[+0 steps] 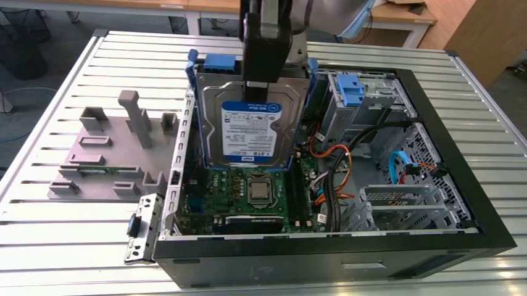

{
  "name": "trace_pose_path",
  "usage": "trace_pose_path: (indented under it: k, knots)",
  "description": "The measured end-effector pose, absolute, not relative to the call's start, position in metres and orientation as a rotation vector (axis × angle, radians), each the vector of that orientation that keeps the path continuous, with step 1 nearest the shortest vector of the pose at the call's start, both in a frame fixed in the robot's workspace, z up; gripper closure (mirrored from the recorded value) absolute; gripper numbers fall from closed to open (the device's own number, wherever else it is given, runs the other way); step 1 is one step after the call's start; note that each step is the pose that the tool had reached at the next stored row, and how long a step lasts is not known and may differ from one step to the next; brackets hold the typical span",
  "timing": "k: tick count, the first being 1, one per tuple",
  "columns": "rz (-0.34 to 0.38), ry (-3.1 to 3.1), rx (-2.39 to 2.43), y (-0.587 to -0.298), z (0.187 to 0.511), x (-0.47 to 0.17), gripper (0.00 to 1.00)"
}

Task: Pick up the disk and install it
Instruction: 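Pick up the disk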

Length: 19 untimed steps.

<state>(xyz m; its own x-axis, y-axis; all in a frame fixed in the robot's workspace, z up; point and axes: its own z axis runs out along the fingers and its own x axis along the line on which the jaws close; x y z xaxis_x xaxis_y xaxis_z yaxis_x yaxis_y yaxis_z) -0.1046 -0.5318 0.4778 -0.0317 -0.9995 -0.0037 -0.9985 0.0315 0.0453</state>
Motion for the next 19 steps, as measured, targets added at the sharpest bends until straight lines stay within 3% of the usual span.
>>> trace_pose_path:
  k: [19]
  knots:
    - [-0.055,-2.235,2.166,-0.532,0.477,-0.05,0.65]
